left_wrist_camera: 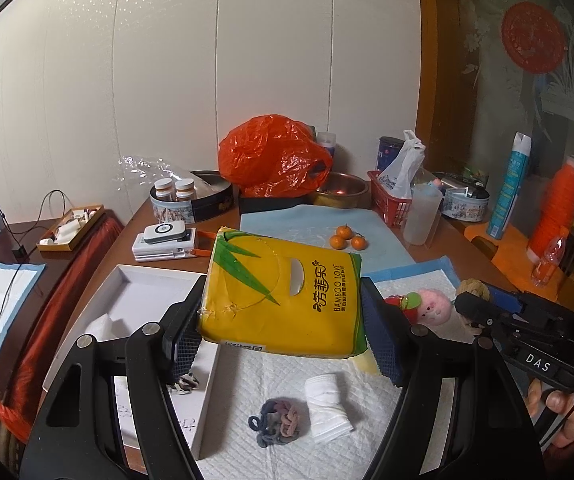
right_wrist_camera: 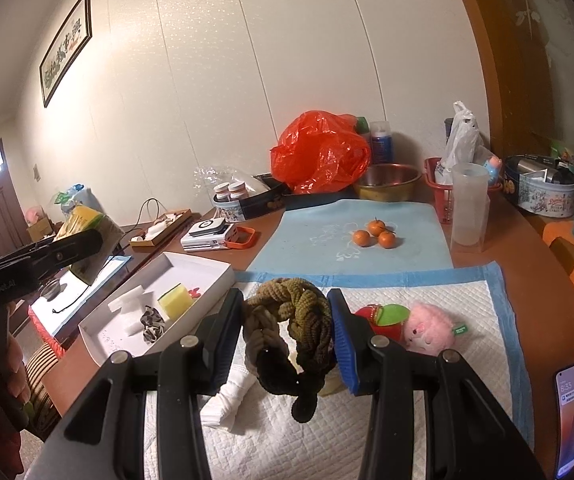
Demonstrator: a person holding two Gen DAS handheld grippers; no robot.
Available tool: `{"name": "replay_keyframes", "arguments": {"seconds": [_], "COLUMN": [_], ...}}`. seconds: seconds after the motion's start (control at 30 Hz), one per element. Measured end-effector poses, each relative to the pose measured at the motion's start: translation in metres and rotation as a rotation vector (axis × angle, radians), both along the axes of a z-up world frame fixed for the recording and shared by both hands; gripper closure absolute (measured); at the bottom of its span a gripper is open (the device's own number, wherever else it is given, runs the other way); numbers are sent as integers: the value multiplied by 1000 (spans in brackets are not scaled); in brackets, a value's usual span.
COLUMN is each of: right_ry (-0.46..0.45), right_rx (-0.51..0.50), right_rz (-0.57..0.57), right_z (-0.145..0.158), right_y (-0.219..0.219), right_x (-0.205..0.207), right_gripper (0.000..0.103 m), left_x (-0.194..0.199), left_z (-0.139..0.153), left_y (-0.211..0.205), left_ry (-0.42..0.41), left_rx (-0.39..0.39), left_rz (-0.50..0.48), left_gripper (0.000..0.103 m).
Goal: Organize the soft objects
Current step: 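Lift the rope knot and tissue pack and carry both toward the white tray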
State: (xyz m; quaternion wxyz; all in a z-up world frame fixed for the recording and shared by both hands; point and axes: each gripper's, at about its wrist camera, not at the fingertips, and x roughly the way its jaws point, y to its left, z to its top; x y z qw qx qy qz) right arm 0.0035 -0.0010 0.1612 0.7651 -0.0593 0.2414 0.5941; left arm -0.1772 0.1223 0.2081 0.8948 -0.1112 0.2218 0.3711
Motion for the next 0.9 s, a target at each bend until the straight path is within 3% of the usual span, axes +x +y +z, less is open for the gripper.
{"name": "replay_keyframes", "arguments": {"seconds": [0.9], "right_ry": [4], "right_rx": [-11], "right_rz": [18], "right_z": [-4], "right_y": [16], "right_x": [-17], "right_gripper": [60], "left_x": [-26], "left_z": [-6], "left_y": [18], "left_ry": [-3], "left_rx": [-31], "left_rz": [17], "left_gripper": [31]}}
